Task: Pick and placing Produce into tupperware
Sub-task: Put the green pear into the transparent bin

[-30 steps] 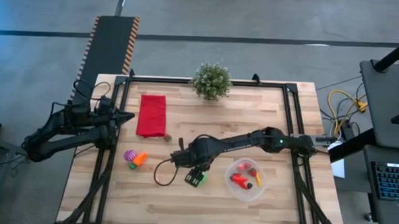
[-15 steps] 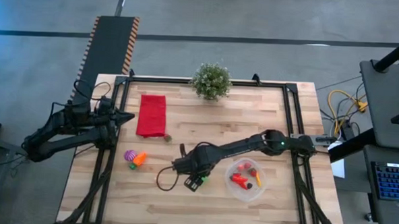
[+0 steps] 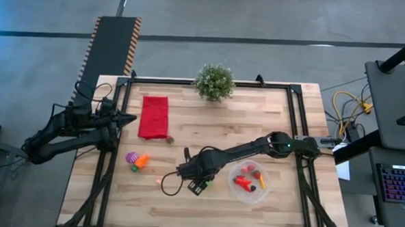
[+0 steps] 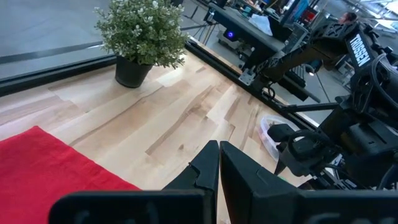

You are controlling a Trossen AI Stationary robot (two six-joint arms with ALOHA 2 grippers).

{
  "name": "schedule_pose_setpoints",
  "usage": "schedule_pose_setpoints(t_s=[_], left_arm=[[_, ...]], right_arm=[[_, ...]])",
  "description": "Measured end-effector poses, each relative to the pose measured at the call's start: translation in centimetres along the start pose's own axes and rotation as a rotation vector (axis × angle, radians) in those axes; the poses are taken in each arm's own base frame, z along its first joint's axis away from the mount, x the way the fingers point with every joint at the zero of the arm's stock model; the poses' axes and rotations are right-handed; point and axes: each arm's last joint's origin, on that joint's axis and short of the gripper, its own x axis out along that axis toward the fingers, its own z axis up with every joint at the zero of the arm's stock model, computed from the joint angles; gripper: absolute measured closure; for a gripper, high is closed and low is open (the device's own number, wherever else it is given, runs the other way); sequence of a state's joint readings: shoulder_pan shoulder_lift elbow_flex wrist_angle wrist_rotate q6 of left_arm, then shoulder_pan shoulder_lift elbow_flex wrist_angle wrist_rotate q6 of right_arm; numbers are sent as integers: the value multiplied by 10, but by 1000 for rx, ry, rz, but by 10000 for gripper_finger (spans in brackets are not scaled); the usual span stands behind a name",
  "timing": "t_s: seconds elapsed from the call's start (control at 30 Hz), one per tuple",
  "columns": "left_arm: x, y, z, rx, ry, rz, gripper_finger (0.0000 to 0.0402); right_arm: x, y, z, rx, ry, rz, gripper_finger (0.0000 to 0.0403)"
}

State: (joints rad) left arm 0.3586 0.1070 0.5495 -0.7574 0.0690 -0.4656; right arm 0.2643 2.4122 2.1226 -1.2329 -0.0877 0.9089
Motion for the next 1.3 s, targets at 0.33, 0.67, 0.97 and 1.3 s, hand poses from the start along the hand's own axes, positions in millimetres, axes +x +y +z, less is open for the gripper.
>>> schedule_pose_setpoints(t_s=[0.33,0.67,0.97,1.3], left_arm=[[0,0,0,0,0,0,402],[0,0,0,1,0,0,402],[0,0,0,2,0,0,402],[0,0,0,1,0,0,402]], right_arm=[[-9,-3,7,-26,-37,-31,161],[13,-14,5,-16,27,-83,108],[17,-19,15,-11,1,-61,120],[17,-26,24,-41,0,-49,106]])
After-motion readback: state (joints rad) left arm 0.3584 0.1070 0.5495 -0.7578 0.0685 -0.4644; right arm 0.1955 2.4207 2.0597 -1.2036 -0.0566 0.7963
